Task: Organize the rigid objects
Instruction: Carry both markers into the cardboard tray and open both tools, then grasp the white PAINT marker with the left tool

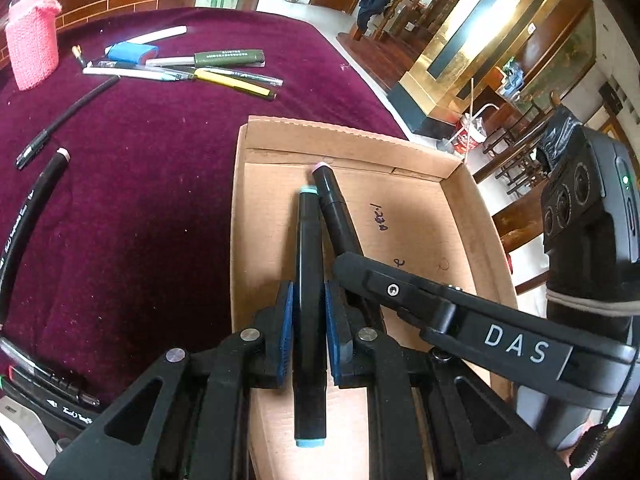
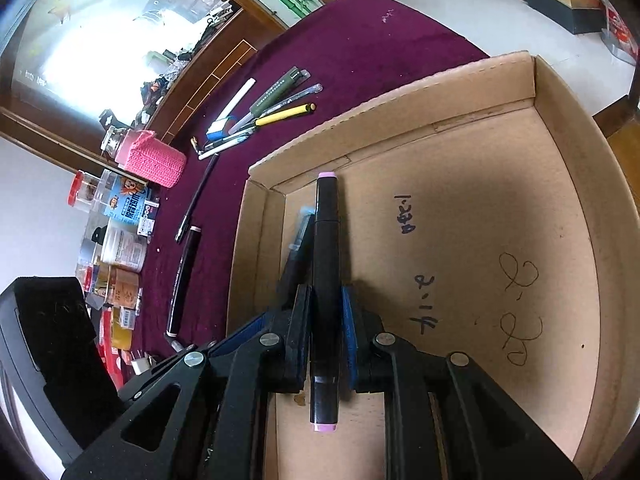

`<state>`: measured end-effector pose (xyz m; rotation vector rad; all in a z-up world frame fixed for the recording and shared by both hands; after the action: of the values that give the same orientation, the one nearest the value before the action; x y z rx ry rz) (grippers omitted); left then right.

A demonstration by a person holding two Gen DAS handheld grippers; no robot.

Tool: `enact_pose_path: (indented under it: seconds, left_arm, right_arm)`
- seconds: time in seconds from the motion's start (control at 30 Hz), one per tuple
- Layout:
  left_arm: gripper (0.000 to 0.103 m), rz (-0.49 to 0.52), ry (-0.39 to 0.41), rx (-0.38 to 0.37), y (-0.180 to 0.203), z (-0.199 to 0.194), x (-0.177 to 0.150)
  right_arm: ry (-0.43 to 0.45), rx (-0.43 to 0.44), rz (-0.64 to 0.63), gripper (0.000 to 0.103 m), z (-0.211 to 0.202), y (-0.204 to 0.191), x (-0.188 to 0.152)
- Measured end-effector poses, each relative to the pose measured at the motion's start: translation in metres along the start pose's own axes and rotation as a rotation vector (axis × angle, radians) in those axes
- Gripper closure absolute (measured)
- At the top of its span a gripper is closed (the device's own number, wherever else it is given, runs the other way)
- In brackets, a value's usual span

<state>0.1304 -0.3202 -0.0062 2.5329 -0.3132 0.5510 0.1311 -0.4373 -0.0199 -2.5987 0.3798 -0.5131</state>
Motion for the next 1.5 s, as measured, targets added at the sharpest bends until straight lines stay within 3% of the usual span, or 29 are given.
enact_pose_path:
  seconds: [0.13, 0.3, 0.43, 0.53, 0.67, 0.83, 0.93, 1.13, 1.33, 1.5]
  left_arm:
    - [0.09, 0.0, -0.015, -0.012, 0.001, 0.001, -0.001]
    - [0.072, 0.009, -0.004, -0.045, 0.006, -0.011, -0.007]
    - [0.07, 0.07, 0.044, -0.055, 0.013, -0.035, -0.02]
    - [0.07, 0.146, 0.089, -0.043, 0.011, -0.065, -0.038]
    - [0.07, 0.172, 0.172, 0.011, -0.018, -0.113, -0.058]
    - [0.065, 0.143, 0.258, 0.06, -0.07, -0.167, -0.081]
    - [0.054, 0.105, 0.315, 0.102, -0.105, -0.196, -0.096]
    - [0.053, 0.011, 0.391, 0.191, -0.179, -0.228, -0.118]
    - [0.053, -0.08, 0.425, 0.189, -0.229, -0.238, -0.125]
    - [0.053, -0.184, 0.426, 0.126, -0.252, -0.24, -0.13]
  right_arm:
    - [-0.003, -0.004, 0.003, 0.087, -0.002, -0.002, 0.0]
    - [0.045, -0.001, 0.013, 0.082, -0.021, -0.001, -0.004]
    - [0.18, 0.025, 0.018, 0.081, -0.055, -0.012, -0.019]
    - [0.301, 0.062, -0.067, 0.076, -0.08, -0.04, -0.048]
    - [0.319, 0.141, -0.152, 0.073, -0.08, -0.075, -0.08]
    - [0.313, 0.158, -0.294, 0.073, -0.065, -0.126, -0.117]
    - [0.279, 0.15, -0.369, 0.073, -0.048, -0.152, -0.139]
    - [0.195, 0.111, -0.447, 0.073, -0.013, -0.183, -0.171]
    - [0.194, 0.082, -0.455, 0.073, 0.0, -0.195, -0.179]
    - [0.232, 0.074, -0.471, 0.073, 0.006, -0.196, -0.185]
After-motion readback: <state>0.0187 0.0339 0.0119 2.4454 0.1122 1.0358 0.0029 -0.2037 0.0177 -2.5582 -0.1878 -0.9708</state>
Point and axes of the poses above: each gripper's, at about its wrist camera, not at the fingertips, and z roughly the way its jaws point, y to its right, x to its top, the point moved 5 cm from there along z, roughly the way its jaws point, and after that the axes turned 7 degrees about -x, right-handed, at the moved point
